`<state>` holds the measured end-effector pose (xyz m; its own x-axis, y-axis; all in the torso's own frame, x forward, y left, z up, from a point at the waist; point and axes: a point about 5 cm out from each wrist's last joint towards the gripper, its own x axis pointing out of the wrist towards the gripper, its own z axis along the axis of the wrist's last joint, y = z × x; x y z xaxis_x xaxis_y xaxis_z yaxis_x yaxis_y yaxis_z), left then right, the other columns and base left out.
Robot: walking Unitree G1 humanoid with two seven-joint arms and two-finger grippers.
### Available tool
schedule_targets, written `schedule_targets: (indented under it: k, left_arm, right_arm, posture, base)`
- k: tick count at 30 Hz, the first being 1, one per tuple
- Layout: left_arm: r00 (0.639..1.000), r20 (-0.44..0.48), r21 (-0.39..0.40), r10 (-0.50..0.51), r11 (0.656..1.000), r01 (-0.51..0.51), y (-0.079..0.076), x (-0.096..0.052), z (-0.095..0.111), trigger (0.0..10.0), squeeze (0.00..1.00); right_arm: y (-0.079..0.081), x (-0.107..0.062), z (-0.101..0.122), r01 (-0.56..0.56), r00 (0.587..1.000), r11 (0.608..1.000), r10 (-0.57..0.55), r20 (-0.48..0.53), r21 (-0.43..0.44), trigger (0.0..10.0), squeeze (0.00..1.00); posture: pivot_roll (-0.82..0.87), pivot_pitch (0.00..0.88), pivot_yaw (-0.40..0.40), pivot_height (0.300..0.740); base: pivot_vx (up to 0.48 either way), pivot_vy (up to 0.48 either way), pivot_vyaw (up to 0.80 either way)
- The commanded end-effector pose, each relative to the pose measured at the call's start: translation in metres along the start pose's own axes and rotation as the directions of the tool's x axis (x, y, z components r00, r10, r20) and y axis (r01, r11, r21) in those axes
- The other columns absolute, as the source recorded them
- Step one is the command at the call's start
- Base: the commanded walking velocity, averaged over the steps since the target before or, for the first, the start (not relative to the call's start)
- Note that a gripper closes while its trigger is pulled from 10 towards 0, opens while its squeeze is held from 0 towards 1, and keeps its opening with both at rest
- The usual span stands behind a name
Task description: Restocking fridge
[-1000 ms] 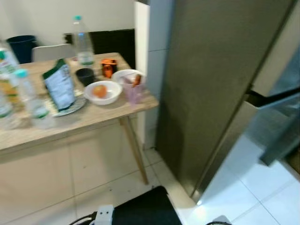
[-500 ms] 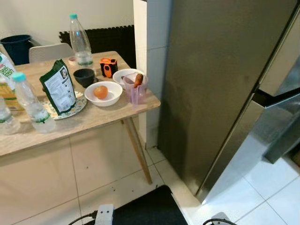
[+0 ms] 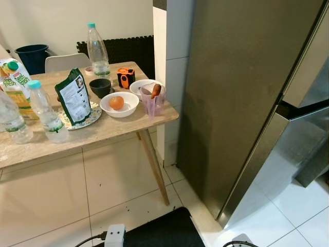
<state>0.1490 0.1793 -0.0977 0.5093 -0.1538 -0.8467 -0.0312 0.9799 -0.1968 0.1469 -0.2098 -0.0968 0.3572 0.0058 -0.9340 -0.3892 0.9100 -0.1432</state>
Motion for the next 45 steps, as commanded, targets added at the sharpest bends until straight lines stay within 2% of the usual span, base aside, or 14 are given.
schedule_targets:
  k: [1, 22, 45]
  left_arm:
    - [1.000, -0.016, -0.003, 0.010, 1.000, -0.010, 0.0020, -0.0007, -0.0028, 10.0, 0.00]
    - [1.000, -0.015, 0.000, 0.008, 1.000, -0.008, 0.0012, -0.0005, -0.0026, 10.0, 0.00]
    - [1.000, -0.015, 0.001, 0.002, 1.000, -0.002, 0.0001, -0.0002, -0.0027, 10.0, 0.00]
  right_arm:
    - [-0.0010, 0.0000, 0.0022, 0.001, 1.000, 1.000, -0.001, 0.004, 0.000, 10.0, 0.00]
    - [0.0002, 0.0003, 0.0028, -0.001, 1.000, 1.000, 0.001, 0.002, 0.003, 10.0, 0.00]
    - [-0.0067, -0.0008, 0.0036, 0.010, 1.000, 1.000, -0.010, -0.001, 0.004, 10.0, 0.00]
  posture:
    - [-0.02, 0.000, -0.034, 0.740]
    - [-0.01, 0.000, -0.033, 0.740]
    - [-0.01, 0.000, -0.032, 0.740]
  base:
    - [0.000, 0.000, 0.00]
    - [0.000, 0.000, 0.00]
    - [0.000, 0.000, 0.00]
